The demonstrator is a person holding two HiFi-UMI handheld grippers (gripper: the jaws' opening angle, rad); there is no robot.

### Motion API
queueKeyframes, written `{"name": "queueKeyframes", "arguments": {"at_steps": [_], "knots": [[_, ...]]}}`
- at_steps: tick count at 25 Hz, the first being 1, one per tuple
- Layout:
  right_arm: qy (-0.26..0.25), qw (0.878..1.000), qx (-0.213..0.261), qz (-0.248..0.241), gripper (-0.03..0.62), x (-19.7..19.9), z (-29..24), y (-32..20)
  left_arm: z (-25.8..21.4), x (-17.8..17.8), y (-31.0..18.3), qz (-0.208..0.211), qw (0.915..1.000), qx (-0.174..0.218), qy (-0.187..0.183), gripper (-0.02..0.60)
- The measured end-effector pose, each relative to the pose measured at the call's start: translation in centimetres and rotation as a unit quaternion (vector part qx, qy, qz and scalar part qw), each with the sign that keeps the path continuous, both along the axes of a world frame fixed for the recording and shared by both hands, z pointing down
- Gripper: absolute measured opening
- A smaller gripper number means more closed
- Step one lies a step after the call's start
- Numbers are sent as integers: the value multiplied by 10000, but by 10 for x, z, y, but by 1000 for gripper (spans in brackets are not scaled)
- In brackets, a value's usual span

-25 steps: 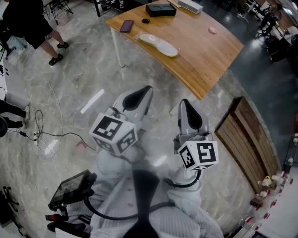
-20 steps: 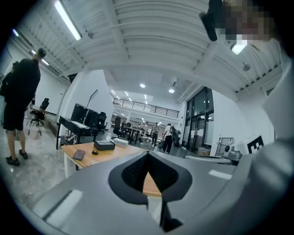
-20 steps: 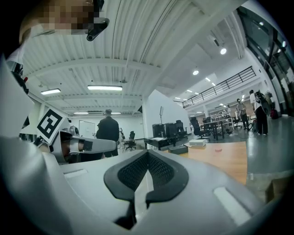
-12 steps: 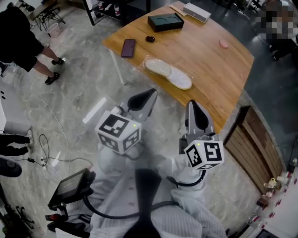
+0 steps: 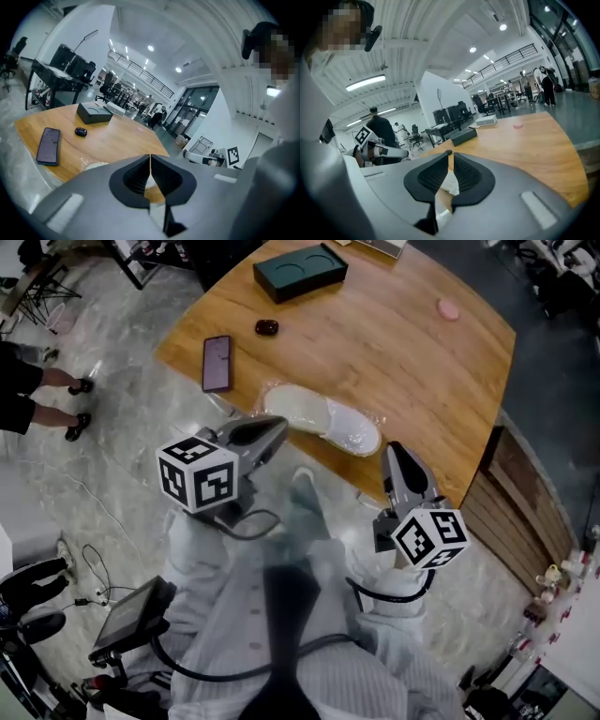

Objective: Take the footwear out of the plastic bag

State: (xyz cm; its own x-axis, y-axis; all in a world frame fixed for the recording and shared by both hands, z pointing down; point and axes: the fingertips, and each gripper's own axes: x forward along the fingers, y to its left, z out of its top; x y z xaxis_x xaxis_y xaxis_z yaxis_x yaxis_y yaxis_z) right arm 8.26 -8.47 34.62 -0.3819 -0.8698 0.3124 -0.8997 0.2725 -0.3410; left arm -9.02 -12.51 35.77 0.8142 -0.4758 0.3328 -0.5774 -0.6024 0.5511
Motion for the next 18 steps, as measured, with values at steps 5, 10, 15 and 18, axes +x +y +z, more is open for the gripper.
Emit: {"name": "queueKeyframes", "arguments": {"at_steps": [5,10,15,18], "knots": [[-376,9943,-990,-156,51,29,41,-59,31,-2,-75,516,9950,-844,-145,29],[-1208,9645,-2318,-381,55,54,116,-89,100,-17,-127,943,9783,-1780,-489,97],[-2068,9189,-3294,-658,134,64,193,-102,186,-49,-158,1063,9511,-2753,-916,120],[-2138,8981,-3775,-726,155,68,226,-100,216,-64,-166,991,9342,-3247,-1101,117]]}}
